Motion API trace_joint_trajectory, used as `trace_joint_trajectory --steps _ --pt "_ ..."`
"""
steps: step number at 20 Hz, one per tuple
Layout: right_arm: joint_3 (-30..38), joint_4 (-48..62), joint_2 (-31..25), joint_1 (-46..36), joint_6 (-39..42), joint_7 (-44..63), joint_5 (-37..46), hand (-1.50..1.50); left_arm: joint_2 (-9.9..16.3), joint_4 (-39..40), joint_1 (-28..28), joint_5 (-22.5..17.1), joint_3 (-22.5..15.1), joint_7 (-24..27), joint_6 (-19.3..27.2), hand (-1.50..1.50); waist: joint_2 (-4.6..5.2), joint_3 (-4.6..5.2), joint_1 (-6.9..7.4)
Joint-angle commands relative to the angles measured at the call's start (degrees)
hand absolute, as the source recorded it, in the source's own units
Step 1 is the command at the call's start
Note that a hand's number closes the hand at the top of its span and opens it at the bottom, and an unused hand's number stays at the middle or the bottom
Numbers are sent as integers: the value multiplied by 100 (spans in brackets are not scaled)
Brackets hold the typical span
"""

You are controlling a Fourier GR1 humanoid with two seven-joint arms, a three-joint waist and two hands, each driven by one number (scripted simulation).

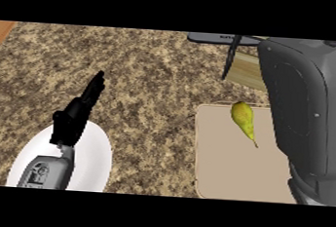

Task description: Pick the lemon from the tray and place it in the tiered shelf

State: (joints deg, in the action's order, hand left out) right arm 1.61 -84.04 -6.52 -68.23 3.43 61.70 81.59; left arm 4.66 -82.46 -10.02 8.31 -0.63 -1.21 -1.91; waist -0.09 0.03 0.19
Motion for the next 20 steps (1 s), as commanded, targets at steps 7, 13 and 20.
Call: trace_joint_trajectory --steps 7,13,20 --pt "372 1082 -620 -361 -140 -488 141 150 -59 29 1 85 -24 66 65 0 18 0 30" --pt "265 1496 -851 230 -728 -901 374 150 -102 -201 -19 133 -113 -173 81 0 18 -2 29" --pt "558 2651 -1015 131 -2124 -1344 368 150 24 292 -212 28 126 206 -27 0 48 0 55"
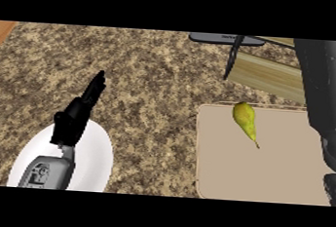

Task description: Pick the lemon from the tray and place it in the tiered shelf

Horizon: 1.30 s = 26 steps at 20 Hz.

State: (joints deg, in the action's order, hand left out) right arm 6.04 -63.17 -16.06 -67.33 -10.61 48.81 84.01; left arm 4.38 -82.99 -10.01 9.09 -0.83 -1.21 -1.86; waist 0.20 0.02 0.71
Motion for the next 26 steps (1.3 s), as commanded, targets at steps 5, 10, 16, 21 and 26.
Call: trace_joint_trajectory --steps 5,10,16,21,26 --pt "615 -193 194 491 -1869 -570 -951 150 79 -12 -176 -99 165 -136 -33 0 -6 -6 -37" --pt "971 966 -292 36 -2200 -1278 -1465 150 -177 -99 54 162 -146 -42 165 0 2 -3 9" --pt "923 1067 -262 213 -2523 -1447 -1602 150 157 -10 44 -206 184 77 -260 0 -7 0 -9" --pt "817 1203 -464 485 -2112 294 -149 -150 -57 -355 42 -5 -18 -305 14 0 -29 1 -44" --pt "1030 518 -762 784 -1883 -100 -797 -150 29 -91 191 -57 99 87 -67 0 -30 -1 -72"
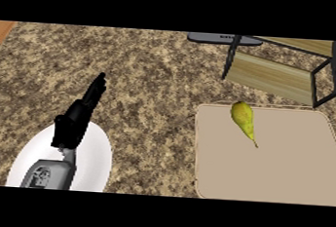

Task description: Pick the lemon from the tray and place it in the tiered shelf

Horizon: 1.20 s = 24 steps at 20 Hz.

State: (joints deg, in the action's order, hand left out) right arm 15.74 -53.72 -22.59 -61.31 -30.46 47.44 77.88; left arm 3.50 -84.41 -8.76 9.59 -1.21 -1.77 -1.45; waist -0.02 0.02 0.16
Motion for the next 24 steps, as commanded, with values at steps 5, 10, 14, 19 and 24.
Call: trace_joint_trajectory --steps 5,10,14,19,24 --pt "370 -731 -36 75 -198 -163 -888 -150 178 -14 207 -194 144 212 -241 0 3 -2 31" --pt "46 -1414 274 264 210 56 -1008 -150 233 394 -220 -249 300 136 -301 0 -5 1 -25" --pt "223 -1576 7 -10 273 -123 -1461 -150 109 -12 -72 -164 165 -18 -160 0 -16 0 -7" --pt "527 -1923 26 -389 -372 277 -1411 -150 34 115 -111 -66 118 -81 -61 0 -12 0 0" --pt "1088 -2617 -668 -228 122 594 -1529 -150 137 367 -116 -146 317 214 -83 0 -24 2 -118"
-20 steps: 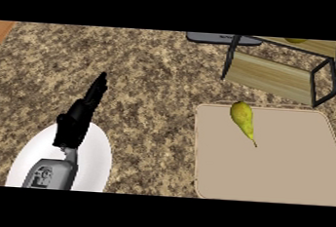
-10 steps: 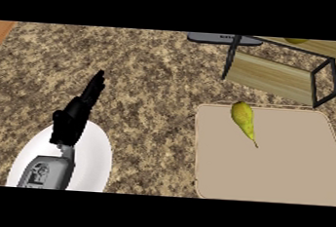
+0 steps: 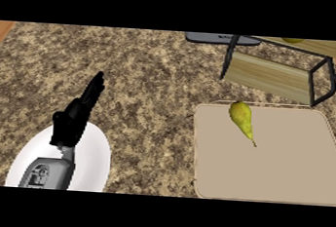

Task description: Pick the lemon from the tray and place it in the tiered shelf

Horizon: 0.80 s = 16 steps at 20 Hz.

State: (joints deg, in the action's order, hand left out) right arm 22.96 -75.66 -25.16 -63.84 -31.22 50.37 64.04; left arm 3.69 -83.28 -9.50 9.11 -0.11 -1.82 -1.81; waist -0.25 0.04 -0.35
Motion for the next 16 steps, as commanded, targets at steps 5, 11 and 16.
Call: trace_joint_trajectory --steps 5,11,16 --pt "645 -1711 -373 450 1541 1527 -143 -150 -15 -173 176 32 -43 -208 26 0 -75 -2 -157" --pt "1477 -3143 -896 1508 3135 1686 -1192 -150 -2 -71 112 -28 96 -111 82 0 -85 -5 -309" --pt "2377 -4178 -1100 2526 4384 1570 -2265 -150 82 -203 366 -68 215 -56 106 0 -120 -11 -422"
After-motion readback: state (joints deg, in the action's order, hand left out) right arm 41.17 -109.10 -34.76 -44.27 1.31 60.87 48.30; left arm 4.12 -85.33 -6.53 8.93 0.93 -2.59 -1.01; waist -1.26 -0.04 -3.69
